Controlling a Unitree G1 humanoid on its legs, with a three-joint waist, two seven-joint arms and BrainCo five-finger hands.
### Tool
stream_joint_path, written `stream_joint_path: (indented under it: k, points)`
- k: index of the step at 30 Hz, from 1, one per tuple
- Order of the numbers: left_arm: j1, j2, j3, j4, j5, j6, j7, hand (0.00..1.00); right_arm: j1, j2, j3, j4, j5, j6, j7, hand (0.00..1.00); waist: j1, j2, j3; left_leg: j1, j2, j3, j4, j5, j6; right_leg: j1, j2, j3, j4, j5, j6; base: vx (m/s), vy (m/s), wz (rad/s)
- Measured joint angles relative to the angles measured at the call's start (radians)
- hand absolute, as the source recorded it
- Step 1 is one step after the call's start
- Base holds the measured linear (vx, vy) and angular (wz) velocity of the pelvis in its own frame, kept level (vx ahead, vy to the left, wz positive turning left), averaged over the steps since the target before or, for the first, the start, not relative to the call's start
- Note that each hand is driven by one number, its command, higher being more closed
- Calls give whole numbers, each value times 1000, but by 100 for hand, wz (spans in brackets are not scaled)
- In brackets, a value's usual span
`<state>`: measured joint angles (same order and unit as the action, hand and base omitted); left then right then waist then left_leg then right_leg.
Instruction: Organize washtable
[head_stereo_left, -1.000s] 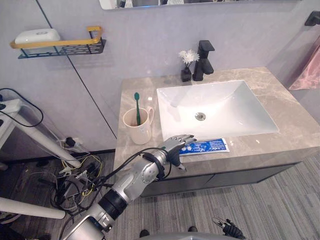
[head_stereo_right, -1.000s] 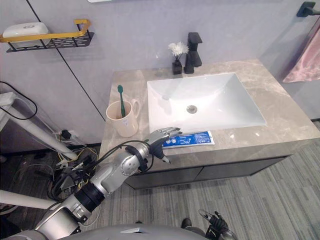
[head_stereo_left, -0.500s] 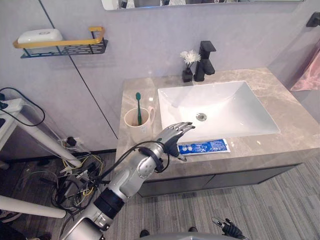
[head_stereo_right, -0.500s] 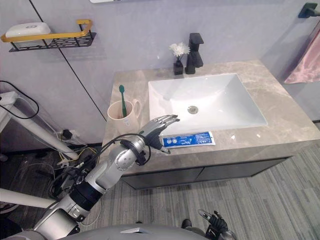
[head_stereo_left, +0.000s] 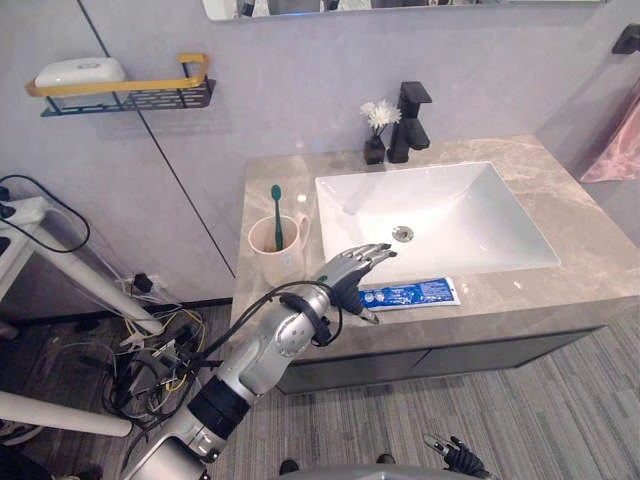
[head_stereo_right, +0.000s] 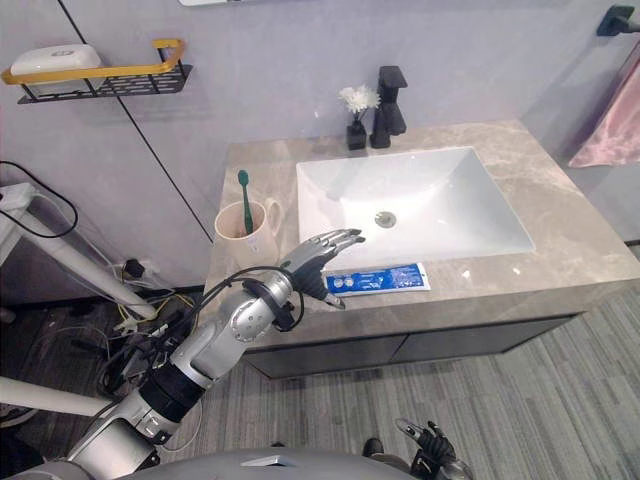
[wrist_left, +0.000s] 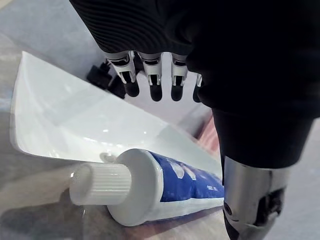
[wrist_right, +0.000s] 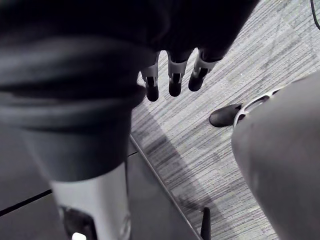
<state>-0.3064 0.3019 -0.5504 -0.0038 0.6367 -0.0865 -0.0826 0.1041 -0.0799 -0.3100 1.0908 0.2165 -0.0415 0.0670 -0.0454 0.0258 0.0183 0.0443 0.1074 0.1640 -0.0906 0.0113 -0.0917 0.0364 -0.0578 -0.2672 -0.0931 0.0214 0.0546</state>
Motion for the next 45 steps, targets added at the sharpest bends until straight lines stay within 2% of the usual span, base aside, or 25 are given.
stream_joint_path:
  k: [9, 25, 26, 45]
  points:
    - [0, -1, -47, 2, -2, -1, -17, 0, 0, 0, 0, 0, 0, 0, 0, 0, -1, 0, 0, -2, 0, 0, -1, 0, 0, -2, 0, 0, -2, 0, 0, 0, 0, 0]
    - [-8, -8, -51, 40, -4, -2, -17, 0, -1, 1, -6, 0, 0, 0, 0, 0, -4, 0, 0, -5, 0, 12, -1, 0, 0, -11, 0, 7, -5, 0, 0, 0, 0, 0]
    - [-8, -8, -52, 42, -4, -2, -17, 100, -1, 1, -6, 0, 0, 0, 0, 0, -4, 0, 0, -6, 0, 13, -1, 0, 0, -12, 0, 8, -5, 0, 0, -5, 3, -4]
    - [-16, -24, -69, 65, -6, -8, -12, 100, -2, 2, -18, 0, 0, 0, -1, 0, -8, 0, 0, -20, 0, 26, -1, 0, 0, -35, 1, 28, -5, 7, 3, 1, 1, -3]
